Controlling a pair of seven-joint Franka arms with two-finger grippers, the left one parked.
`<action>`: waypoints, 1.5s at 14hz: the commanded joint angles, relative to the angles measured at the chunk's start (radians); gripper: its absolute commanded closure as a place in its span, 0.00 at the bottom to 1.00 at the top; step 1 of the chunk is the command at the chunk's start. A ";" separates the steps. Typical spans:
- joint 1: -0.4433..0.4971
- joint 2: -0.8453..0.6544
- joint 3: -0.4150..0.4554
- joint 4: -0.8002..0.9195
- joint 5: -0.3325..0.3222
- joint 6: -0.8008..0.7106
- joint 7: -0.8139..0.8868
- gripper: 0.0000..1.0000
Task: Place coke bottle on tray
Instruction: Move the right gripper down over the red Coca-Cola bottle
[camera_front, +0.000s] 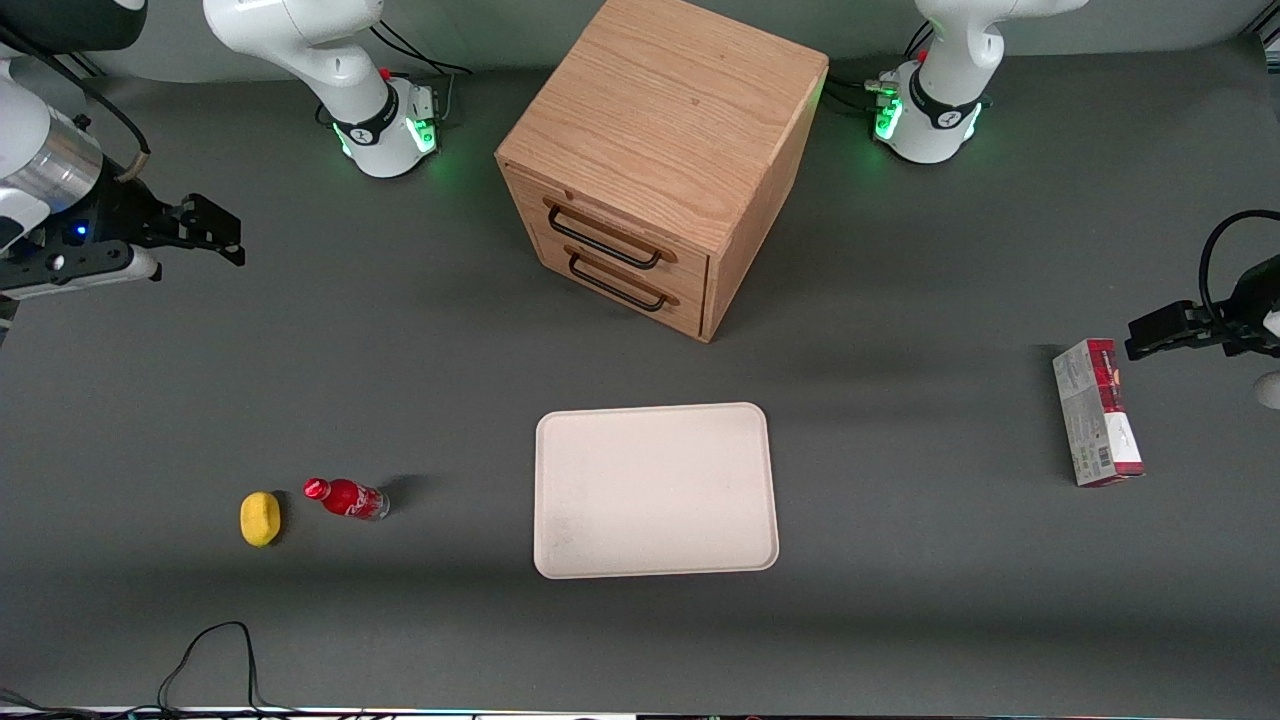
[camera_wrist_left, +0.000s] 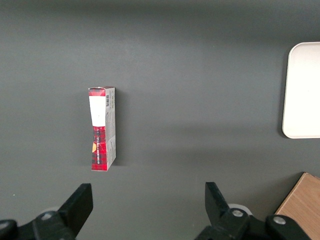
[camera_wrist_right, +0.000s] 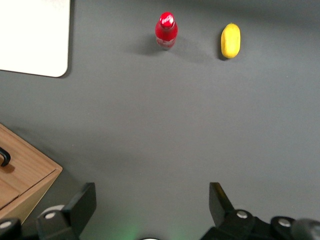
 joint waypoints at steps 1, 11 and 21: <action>-0.009 0.051 0.008 0.069 -0.014 -0.028 0.022 0.00; -0.037 0.478 -0.006 0.360 0.080 0.150 0.004 0.00; -0.027 0.660 0.000 0.206 0.095 0.579 -0.012 0.05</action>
